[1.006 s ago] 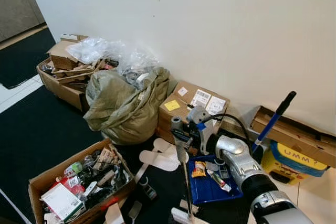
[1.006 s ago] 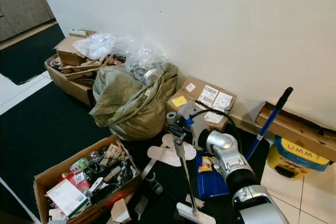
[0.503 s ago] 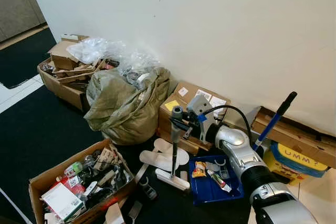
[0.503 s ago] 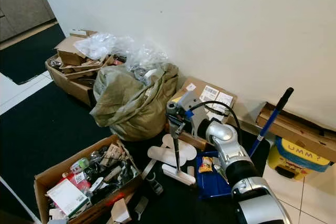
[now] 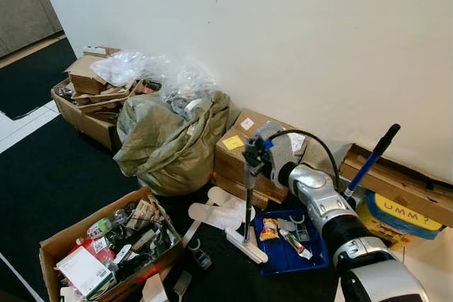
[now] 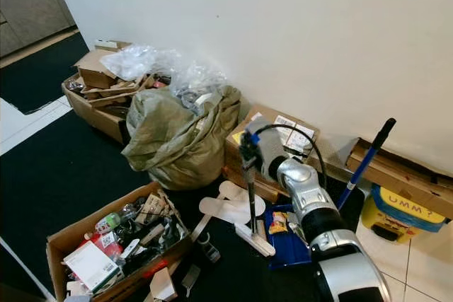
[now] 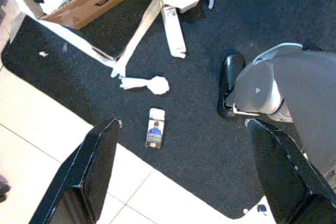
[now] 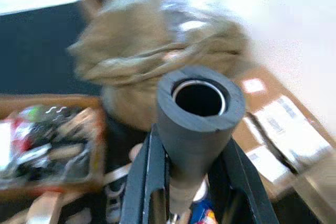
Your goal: Sweep floor
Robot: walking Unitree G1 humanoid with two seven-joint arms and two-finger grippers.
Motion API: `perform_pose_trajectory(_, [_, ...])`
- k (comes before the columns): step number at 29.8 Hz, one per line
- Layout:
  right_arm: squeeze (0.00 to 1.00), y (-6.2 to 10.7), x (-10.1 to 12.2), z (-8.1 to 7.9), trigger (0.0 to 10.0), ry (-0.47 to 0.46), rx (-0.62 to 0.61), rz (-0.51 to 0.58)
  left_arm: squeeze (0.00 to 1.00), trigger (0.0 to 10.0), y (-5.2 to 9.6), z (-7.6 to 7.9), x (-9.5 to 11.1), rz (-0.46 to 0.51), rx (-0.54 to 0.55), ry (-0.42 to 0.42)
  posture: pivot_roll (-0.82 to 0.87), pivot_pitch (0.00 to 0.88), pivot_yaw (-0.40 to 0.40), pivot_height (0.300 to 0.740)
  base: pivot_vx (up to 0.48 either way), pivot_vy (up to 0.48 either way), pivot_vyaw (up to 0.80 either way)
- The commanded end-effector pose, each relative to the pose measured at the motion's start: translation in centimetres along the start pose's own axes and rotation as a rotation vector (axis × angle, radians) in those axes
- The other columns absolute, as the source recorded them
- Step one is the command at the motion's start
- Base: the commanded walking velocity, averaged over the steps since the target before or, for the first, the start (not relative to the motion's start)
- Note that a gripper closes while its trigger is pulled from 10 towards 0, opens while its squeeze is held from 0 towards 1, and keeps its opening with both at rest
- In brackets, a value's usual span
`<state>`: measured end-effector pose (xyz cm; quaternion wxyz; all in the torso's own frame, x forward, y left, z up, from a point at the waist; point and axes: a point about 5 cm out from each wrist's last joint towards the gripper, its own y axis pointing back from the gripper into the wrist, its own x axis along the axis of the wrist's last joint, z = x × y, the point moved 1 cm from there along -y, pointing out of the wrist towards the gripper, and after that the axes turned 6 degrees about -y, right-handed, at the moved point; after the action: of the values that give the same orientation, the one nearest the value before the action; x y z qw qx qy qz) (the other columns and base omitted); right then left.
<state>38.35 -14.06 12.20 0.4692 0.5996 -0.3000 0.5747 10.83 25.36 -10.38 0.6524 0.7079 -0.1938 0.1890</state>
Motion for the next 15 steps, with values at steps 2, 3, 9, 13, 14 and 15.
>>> perform_pose_trajectory(2, [0.00, 0.1, 0.8, 2.2, 10.0, -0.096, -0.206, -0.006, 0.00, 10.0, 0.2, -0.1, -0.7, -0.023, 0.001, 0.014, -0.04, 0.100, 0.017, 0.740, 0.000, 0.000, 0.00])
perform_pose_trajectory(3, [0.00, 0.1, 0.8, 2.2, 10.0, -0.096, -0.206, -0.006, 0.00, 10.0, 0.2, -0.1, -0.7, -0.023, 0.001, 0.014, -0.04, 0.100, 0.017, 0.740, 0.000, 0.000, 0.00])
perform_pose_trajectory(9, [0.00, 0.3, 1.3, 3.7, 10.0, -0.164, -0.349, -0.038, 0.00, 10.0, 0.2, 0.0, -0.6, -0.022, -0.003, 0.017, -0.04, 0.098, 0.015, 0.740, 0.000, 0.000, 0.00])
perform_pose_trajectory(13, [0.00, 0.7, 1.3, 5.0, 10.0, -0.218, -0.449, -0.084, 0.00, 10.0, 0.1, 0.1, -0.6, -0.020, -0.006, 0.023, -0.05, 0.096, 0.008, 0.740, 0.000, 0.000, 0.00])
perform_pose_trajectory(14, [0.00, 0.9, 1.3, 5.5, 10.0, -0.242, -0.485, -0.102, 0.00, 10.0, 0.1, 0.1, -0.6, -0.019, -0.007, 0.026, -0.05, 0.095, 0.006, 0.740, 0.000, 0.000, 0.00])
perform_pose_trajectory(15, [0.00, 0.9, 1.3, 5.5, 10.0, -0.242, -0.485, -0.102, 0.00, 10.0, 0.1, 0.1, -0.6, -0.019, -0.007, 0.026, -0.05, 0.095, 0.006, 0.740, 0.000, 0.000, 0.00])
